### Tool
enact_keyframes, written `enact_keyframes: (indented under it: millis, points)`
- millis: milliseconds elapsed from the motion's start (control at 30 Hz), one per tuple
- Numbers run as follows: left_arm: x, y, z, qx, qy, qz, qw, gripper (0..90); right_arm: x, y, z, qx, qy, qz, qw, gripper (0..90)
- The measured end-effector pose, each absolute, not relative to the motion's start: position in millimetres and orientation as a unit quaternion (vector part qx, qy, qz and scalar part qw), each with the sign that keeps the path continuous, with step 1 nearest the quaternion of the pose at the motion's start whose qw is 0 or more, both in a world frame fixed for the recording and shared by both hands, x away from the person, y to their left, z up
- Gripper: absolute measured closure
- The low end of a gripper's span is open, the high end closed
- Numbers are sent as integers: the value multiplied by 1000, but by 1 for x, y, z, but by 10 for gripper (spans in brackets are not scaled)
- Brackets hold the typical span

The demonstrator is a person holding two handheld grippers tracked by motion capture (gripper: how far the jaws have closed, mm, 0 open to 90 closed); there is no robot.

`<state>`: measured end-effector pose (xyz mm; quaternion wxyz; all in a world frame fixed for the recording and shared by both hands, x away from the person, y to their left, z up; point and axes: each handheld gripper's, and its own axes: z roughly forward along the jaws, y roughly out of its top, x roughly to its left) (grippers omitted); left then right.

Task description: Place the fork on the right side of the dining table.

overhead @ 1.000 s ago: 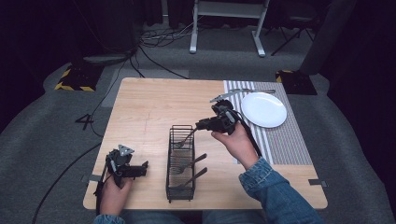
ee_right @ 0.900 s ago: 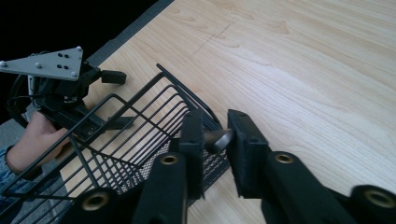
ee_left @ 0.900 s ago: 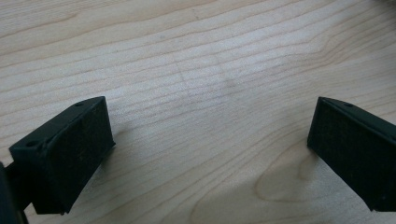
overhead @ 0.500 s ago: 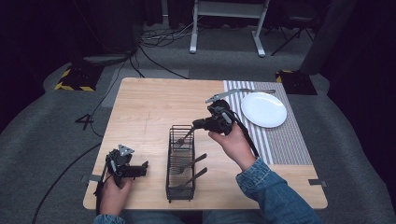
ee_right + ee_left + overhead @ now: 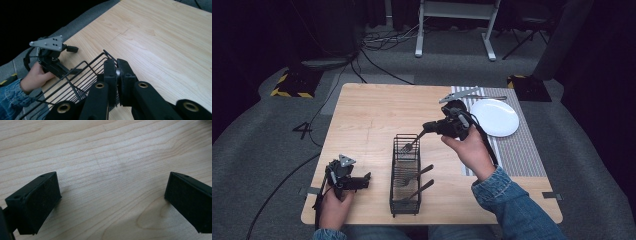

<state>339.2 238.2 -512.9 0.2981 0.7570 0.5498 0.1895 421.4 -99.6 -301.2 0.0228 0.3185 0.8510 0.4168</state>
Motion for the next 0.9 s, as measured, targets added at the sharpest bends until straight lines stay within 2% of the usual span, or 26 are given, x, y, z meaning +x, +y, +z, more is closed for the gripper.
enact_keyframes:
  millis: [433, 900]
  points:
    - [342, 238, -513, 757, 551, 190, 296, 3, 410, -130, -273, 322, 834, 447, 27, 862]
    - [342, 238, -513, 756, 551, 191, 296, 3, 402, -183, -246, 340, 816, 466, 45, 862]
